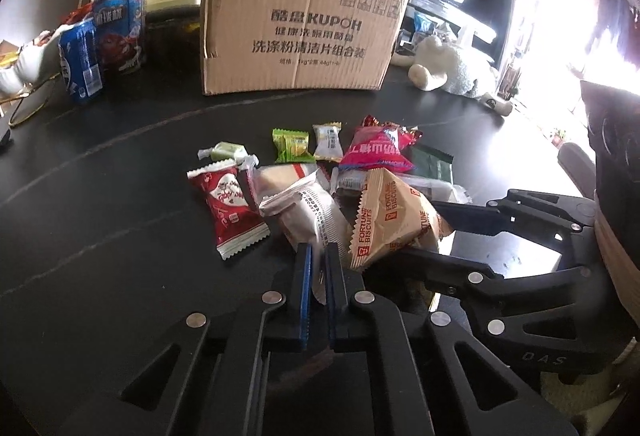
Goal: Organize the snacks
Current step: 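Lift the biscuit packet with the right tool and carry it over the cardboard box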
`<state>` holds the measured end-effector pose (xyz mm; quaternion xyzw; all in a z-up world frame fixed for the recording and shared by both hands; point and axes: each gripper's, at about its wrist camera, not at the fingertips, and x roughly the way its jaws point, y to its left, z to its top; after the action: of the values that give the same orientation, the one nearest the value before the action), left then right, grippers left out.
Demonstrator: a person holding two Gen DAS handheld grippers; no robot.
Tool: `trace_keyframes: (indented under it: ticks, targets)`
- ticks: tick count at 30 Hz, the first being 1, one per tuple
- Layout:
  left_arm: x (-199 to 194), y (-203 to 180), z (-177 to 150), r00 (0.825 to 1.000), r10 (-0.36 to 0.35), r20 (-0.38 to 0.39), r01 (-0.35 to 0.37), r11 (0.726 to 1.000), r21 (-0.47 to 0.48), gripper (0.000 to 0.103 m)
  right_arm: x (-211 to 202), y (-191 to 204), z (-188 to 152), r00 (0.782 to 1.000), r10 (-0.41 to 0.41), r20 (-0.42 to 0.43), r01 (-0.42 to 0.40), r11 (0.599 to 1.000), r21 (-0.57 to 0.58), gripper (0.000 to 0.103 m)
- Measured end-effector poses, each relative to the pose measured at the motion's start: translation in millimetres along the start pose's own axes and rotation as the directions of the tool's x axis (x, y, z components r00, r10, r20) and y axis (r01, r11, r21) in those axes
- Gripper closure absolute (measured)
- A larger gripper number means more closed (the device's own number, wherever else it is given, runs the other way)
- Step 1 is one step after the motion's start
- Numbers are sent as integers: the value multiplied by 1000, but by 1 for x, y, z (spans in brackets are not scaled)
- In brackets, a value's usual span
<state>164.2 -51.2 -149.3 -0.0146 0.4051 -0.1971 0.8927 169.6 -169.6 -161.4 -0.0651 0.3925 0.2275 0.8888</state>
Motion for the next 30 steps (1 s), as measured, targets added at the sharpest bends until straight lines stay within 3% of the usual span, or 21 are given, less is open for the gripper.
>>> trace_keyframes:
  ticks: [19, 30]
  targets:
    - [-32, -10, 5, 995, 34, 96, -36, 999, 22, 98, -25, -1, 10, 994, -53, 93, 49, 998, 47, 59]
    - [-67, -19, 17, 983, 51, 176, -59, 998, 36, 98, -53, 3, 20, 988, -66, 141, 53, 995, 89, 59]
